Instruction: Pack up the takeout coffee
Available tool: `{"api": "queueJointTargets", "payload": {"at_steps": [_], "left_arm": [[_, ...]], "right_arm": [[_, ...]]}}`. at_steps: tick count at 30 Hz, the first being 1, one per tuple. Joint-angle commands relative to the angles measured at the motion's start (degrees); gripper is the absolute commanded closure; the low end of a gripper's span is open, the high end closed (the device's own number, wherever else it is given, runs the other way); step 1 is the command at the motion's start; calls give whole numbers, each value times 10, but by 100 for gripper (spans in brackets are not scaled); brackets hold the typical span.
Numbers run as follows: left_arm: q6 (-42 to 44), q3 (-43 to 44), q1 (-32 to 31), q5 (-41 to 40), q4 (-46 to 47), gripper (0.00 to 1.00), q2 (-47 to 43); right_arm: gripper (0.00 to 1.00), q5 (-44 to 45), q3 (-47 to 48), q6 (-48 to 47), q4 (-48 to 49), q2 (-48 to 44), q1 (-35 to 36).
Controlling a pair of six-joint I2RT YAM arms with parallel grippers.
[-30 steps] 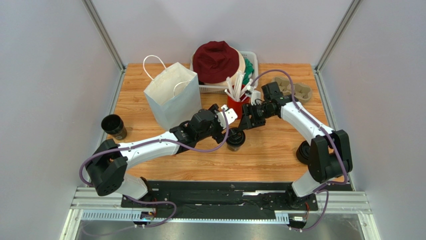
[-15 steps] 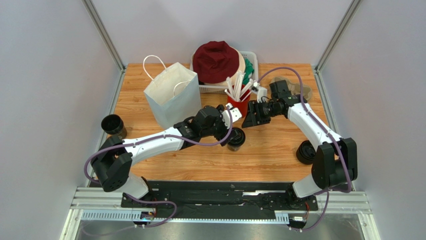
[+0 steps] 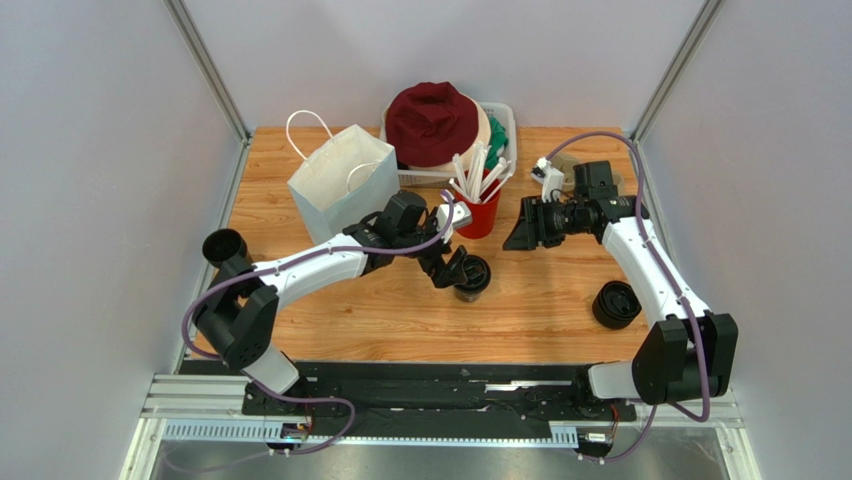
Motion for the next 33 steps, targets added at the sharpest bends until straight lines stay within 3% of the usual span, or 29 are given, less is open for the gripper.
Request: {"api": "queueJointTargets", "payload": {"at_steps": [1, 7, 15, 33], "left_arm": [[-41, 35, 30, 128, -25, 1, 41], [-52, 63, 42, 123, -33, 1, 77], [-89, 113, 60, 196, -45, 1, 121], [-115, 150, 63, 190, -38, 7, 187]], "right_arm": [[41, -32, -8, -20, -10, -28, -19], [42, -48, -14, -22, -9, -37, -36], [43, -59, -18, -27, -9, -35, -47], [44, -78, -22, -31, -9, -38, -52]]}}
